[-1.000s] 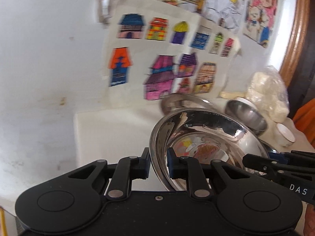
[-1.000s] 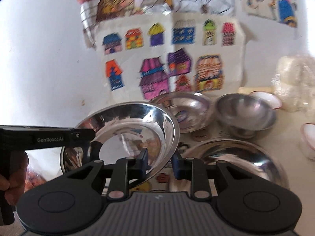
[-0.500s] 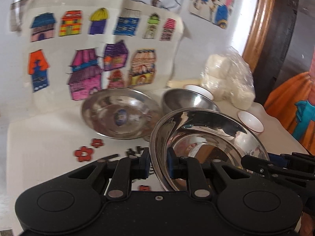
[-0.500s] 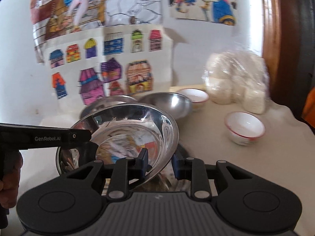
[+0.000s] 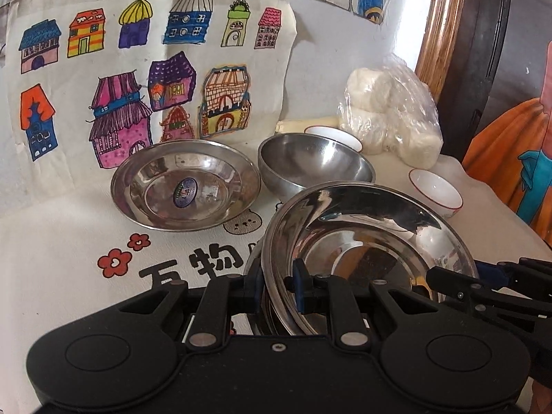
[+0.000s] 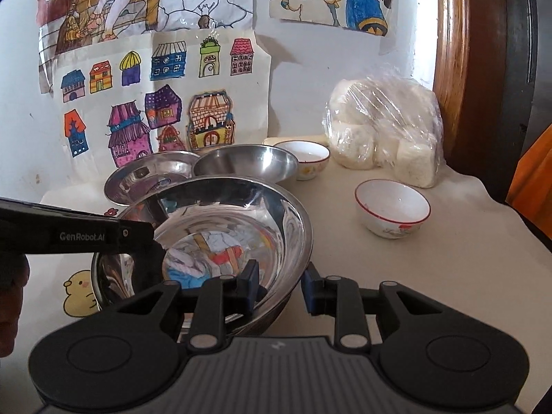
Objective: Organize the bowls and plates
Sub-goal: 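Carry the large steel plate with the left gripper and lower it onto the cloth, then open the left gripper to release the large plate, then move the left tool to the blue-sticker steel plate and grasp its rim, then lift the blue-sticker plate with the left gripper and carry it over the large plate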
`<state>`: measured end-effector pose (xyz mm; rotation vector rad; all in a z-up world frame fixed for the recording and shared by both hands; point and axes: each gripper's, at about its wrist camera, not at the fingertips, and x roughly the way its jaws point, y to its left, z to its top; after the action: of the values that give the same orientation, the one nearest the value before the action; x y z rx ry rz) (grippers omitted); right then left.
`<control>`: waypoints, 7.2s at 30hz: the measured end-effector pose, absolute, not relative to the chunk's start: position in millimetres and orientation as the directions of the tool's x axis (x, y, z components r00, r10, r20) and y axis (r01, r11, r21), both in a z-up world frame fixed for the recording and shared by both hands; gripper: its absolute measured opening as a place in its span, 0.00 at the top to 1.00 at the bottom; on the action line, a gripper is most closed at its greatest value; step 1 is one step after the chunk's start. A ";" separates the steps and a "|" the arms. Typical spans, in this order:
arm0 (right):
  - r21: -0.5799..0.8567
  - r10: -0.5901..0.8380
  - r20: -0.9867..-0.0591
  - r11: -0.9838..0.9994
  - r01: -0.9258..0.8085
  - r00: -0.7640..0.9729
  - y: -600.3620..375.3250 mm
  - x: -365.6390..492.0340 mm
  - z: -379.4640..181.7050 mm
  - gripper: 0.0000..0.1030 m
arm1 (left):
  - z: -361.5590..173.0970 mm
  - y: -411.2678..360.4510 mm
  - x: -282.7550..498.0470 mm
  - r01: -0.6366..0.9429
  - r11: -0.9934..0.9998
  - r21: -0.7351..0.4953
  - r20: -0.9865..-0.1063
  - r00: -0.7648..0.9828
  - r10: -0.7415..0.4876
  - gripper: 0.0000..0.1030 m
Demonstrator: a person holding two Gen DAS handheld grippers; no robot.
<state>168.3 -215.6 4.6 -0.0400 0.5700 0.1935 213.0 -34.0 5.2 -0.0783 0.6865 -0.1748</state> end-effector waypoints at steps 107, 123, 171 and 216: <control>0.237 0.419 -0.711 0.899 -0.368 0.564 -95.0 319.7 17.6 0.42 | -6.5 107.0 329.8 -0.136 0.936 -0.325 -0.660 0.741 -0.122 0.56; 0.248 0.393 -0.712 0.916 -0.315 0.582 -100.6 324.0 15.9 0.64 | -9.5 112.4 325.6 -0.171 0.929 -0.329 -0.673 0.732 -0.103 0.82; 0.365 0.508 -0.559 0.860 -0.355 0.656 -139.6 269.9 59.6 0.79 | 40.4 96.3 242.1 -0.053 0.937 -0.346 -0.576 0.800 -0.167 0.82; 0.397 0.436 -0.588 0.889 -0.227 0.681 -251.3 177.0 37.6 0.77 | 24.9 -9.8 204.3 0.162 0.961 -0.226 -0.670 0.690 -0.274 0.79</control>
<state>177.0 -251.3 37.6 0.3047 0.7331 0.3781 204.3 -9.8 24.9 -0.1531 0.7727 -0.2451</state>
